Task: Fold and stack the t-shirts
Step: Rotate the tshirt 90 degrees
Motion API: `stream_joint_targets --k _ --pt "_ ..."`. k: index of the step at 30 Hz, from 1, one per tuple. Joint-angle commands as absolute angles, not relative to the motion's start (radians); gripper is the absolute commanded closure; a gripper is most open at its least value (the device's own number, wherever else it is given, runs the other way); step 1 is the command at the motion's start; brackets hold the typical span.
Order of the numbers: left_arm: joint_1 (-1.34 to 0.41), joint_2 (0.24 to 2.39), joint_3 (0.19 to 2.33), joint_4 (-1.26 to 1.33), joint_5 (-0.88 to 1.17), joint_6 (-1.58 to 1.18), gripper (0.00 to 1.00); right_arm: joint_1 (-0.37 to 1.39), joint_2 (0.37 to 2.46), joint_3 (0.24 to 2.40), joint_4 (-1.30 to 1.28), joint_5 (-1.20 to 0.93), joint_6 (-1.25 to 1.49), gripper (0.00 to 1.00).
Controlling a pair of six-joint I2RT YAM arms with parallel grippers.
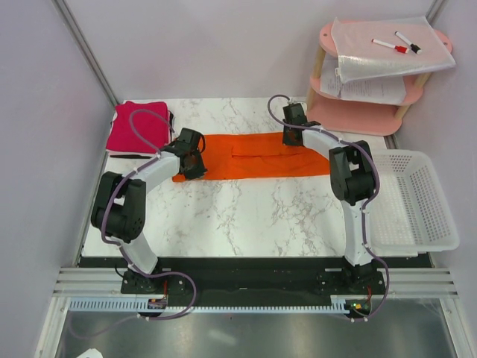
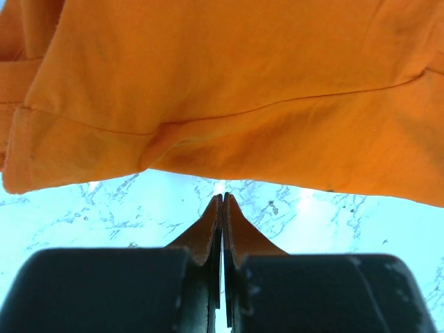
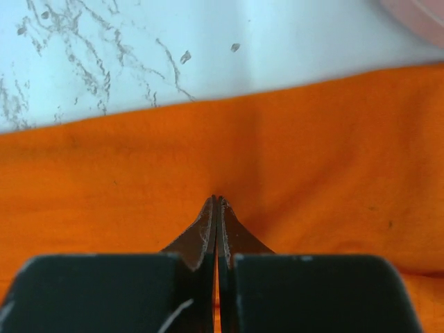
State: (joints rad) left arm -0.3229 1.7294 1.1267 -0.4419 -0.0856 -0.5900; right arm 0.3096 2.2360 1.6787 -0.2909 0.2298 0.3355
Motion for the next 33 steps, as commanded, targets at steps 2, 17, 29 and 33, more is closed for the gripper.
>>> stream_joint_targets --k 2,17,29,33 --pt "-0.328 1.744 1.147 -0.468 -0.162 -0.594 0.98 0.307 2.266 1.733 -0.377 0.322 0.301 1.00" --pt "-0.321 2.094 1.530 -0.617 -0.282 -0.552 0.98 0.357 2.011 1.401 -0.590 0.255 0.318 1.00" --pt "-0.318 2.433 2.217 -0.798 -0.252 -0.462 0.98 0.653 1.851 1.290 -0.701 0.002 0.359 1.00" --pt "-0.310 2.525 2.394 -0.802 -0.102 -0.443 0.98 0.742 1.868 1.365 -0.701 -0.106 0.338 1.00"
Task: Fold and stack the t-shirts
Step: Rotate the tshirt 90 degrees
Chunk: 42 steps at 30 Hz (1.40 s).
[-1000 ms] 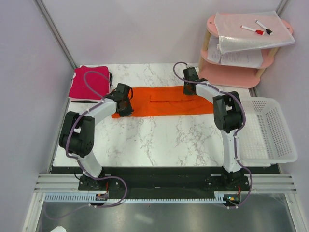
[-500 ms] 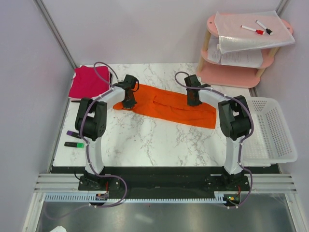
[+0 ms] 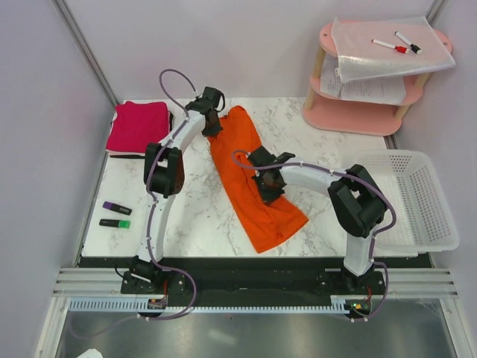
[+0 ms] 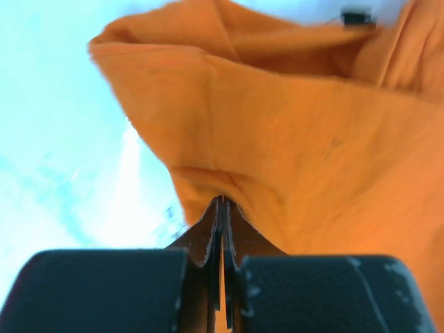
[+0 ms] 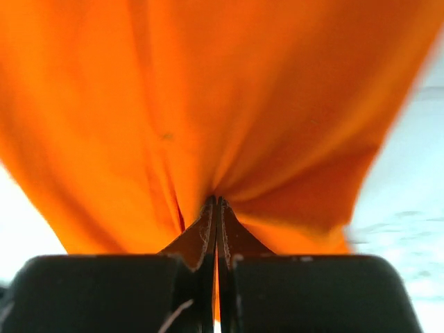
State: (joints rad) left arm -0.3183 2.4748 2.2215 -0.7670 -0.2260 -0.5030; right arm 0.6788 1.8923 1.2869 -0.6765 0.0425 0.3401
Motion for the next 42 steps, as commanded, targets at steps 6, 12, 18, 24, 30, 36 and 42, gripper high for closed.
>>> stream_joint_targets --k 6,12,18,24,30,36,42 --pt "-0.319 2.286 2.102 -0.634 -0.003 -0.423 0.98 0.741 1.804 1.482 -0.652 -0.063 0.333 1.00" --pt "-0.336 1.868 1.561 -0.416 0.170 -0.503 0.98 0.703 1.807 1.562 -0.560 0.028 0.334 1.00" --pt "-0.402 1.735 1.277 -0.344 0.258 -0.592 0.98 0.635 1.984 1.696 -0.489 0.075 0.304 1.00" --pt "-0.526 1.672 1.094 -0.275 0.293 -0.678 0.98 0.591 2.144 1.848 -0.404 0.123 0.278 1.00" --pt "-0.624 1.669 0.967 -0.226 0.304 -0.761 0.98 0.566 2.241 1.902 -0.310 0.186 0.276 1.00" --pt "-0.655 1.674 0.856 -0.227 0.328 -0.795 0.98 0.542 2.359 1.976 -0.317 0.195 0.276 1.00" --pt "-0.655 1.608 0.808 -0.294 0.281 -0.764 0.98 0.497 2.440 1.997 -0.402 0.222 0.311 1.00"
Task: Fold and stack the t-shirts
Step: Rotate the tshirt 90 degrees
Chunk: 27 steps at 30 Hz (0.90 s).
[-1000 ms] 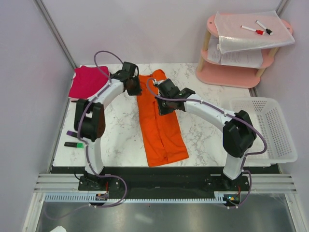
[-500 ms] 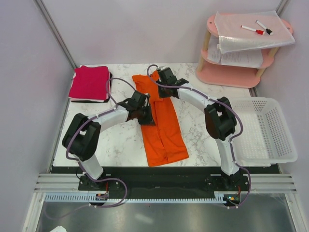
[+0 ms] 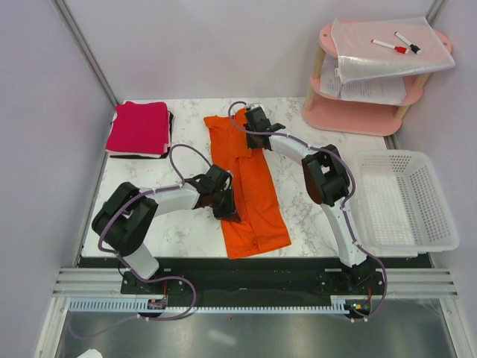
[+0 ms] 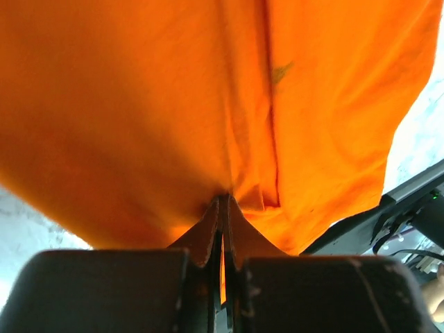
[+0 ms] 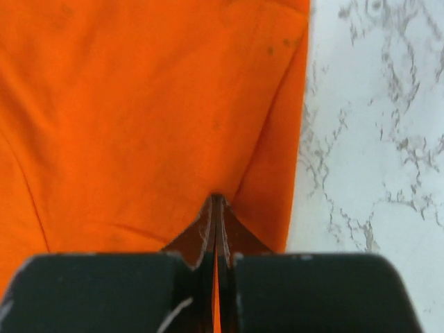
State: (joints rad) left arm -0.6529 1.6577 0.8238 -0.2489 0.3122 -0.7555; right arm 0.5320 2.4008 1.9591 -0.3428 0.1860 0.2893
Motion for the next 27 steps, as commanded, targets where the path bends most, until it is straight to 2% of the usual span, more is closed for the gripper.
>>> stream_joint_targets --k 1,10,14,19,23,24,25,26,27 --pt "-0.655 1.608 0.813 -0.325 0.273 -0.750 0.98 0.489 2.451 1.997 -0.411 0.222 0.317 1.00" --pt "-0.655 1.606 0.850 -0.409 0.201 -0.680 0.98 0.405 2.445 1.973 -0.465 0.288 0.339 1.00" --pt "-0.655 1.569 0.868 -0.410 0.206 -0.649 0.98 0.397 2.422 1.979 -0.440 0.217 0.319 1.00" --pt "-0.653 1.435 0.899 -0.408 0.163 -0.623 0.96 0.397 2.211 1.794 -0.227 0.150 0.317 0.99" --pt "-0.655 1.301 0.893 -0.410 0.124 -0.617 0.87 0.397 2.022 1.685 -0.192 0.115 0.342 0.86" --pt "-0.653 1.289 0.881 -0.410 0.123 -0.612 0.77 0.397 1.940 1.613 -0.193 0.091 0.354 0.82" --pt "-0.653 1.276 0.873 -0.413 0.115 -0.612 0.70 0.396 1.899 1.574 -0.193 0.072 0.363 0.69" --pt "-0.653 1.257 0.861 -0.416 0.112 -0.615 0.56 0.397 1.819 1.531 -0.201 0.049 0.386 0.62" --pt "-0.653 1.246 0.833 -0.416 0.109 -0.626 0.20 0.397 1.780 1.437 -0.206 0.011 0.402 0.56"
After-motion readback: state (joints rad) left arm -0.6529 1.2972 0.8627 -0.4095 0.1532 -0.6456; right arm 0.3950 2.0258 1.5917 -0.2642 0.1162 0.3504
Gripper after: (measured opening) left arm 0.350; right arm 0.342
